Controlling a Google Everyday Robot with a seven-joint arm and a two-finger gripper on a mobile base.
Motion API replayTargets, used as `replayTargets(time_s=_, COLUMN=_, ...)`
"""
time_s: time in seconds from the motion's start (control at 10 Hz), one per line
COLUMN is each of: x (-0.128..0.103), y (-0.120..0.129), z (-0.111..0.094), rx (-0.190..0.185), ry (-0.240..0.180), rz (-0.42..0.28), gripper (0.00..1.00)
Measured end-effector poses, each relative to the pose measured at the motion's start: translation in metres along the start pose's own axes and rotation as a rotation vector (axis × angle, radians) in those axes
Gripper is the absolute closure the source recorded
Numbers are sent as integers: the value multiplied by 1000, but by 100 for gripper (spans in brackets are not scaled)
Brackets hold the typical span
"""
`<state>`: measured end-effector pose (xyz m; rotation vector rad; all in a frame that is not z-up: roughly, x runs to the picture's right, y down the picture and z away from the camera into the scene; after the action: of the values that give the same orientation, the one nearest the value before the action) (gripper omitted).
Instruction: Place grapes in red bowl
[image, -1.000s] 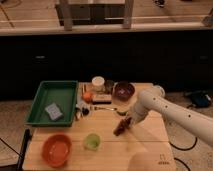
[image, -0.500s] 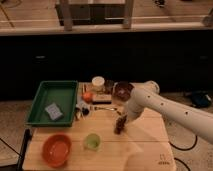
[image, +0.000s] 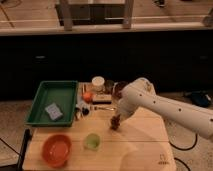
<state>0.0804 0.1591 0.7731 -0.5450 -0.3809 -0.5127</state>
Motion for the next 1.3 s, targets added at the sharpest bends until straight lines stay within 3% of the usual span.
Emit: replayTargets(time_s=1.3, x=-87, y=-37, z=-35, rx=-13, ry=32, rz=-194, gripper=100)
